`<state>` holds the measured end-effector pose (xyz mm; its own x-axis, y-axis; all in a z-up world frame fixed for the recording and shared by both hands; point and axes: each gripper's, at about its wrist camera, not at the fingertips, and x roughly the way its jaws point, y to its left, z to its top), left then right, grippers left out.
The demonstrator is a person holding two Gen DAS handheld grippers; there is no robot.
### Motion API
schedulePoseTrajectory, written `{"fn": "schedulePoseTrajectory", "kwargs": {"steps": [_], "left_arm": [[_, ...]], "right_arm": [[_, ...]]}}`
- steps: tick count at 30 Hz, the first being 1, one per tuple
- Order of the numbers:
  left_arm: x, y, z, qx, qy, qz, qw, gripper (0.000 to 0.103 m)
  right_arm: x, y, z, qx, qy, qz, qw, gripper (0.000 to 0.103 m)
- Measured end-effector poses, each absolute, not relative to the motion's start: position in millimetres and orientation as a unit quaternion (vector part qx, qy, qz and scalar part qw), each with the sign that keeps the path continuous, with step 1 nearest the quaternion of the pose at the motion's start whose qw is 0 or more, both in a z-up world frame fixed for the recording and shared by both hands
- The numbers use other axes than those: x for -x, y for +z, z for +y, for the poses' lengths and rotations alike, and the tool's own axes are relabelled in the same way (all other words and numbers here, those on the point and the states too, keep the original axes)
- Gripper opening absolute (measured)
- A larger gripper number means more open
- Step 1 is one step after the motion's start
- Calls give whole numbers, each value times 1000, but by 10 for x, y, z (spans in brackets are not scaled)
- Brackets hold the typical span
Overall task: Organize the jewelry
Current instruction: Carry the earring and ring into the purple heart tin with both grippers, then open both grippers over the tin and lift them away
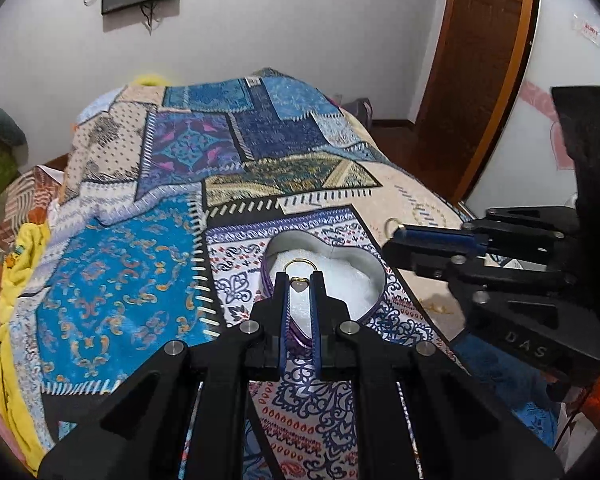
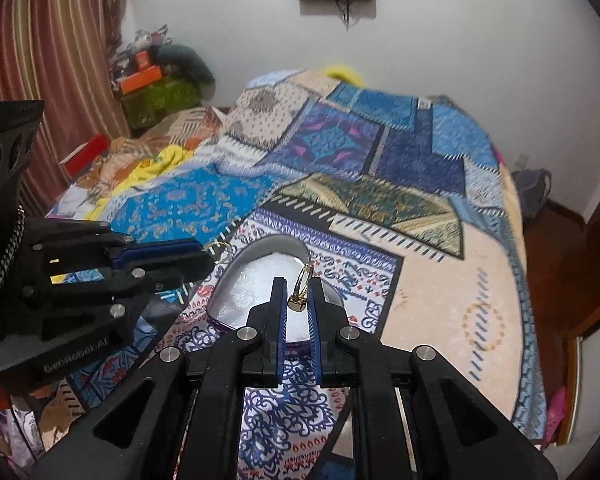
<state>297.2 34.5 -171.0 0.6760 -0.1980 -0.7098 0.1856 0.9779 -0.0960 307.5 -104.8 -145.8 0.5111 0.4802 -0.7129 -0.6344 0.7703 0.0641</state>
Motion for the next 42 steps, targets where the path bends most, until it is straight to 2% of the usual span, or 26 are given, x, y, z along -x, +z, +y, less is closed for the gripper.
{"fn": "schedulePoseTrajectory", "kwargs": {"steps": [7, 22, 24, 26, 33, 35, 36, 37, 38, 41, 42], "left_arm": [[-3136, -1875, 344, 12, -115, 411, 904, 8], [-3172, -1902, 336, 1, -115, 417, 901, 8], [-3146, -1881, 332, -4, -112, 416, 903, 8], [-3122, -1855, 346, -3, -110, 414, 904, 8], [-2983, -1717, 410, -5, -98, 405, 909, 9], [-2922, -1668, 424, -8, -93, 402, 911, 9], [-2890, -1643, 426, -10, -89, 400, 912, 10], [-2862, -1619, 423, -12, -86, 399, 913, 11], [-2823, -1589, 426, -14, -82, 397, 914, 16], [-2696, -1495, 442, -14, -72, 386, 920, 38], [-2643, -1454, 448, -14, -68, 380, 922, 42]], "right_arm": [[-3265, -1701, -990, 102, 324, 425, 839, 9], [-3301, -1813, -933, 124, 328, 439, 827, 9], [-3299, -1797, -935, 119, 333, 440, 825, 11], [-3280, -1772, -930, 126, 326, 437, 829, 17], [-3166, -1623, -941, 144, 311, 415, 843, 20], [-3113, -1559, -957, 149, 302, 407, 849, 28], [-3094, -1534, -958, 148, 300, 404, 851, 31], [-3054, -1487, -981, 145, 300, 399, 855, 40], [-3019, -1453, -992, 142, 299, 394, 857, 45], [-2898, -1325, -1034, 141, 293, 377, 867, 46], [-2849, -1274, -1053, 140, 292, 373, 870, 46]]}}
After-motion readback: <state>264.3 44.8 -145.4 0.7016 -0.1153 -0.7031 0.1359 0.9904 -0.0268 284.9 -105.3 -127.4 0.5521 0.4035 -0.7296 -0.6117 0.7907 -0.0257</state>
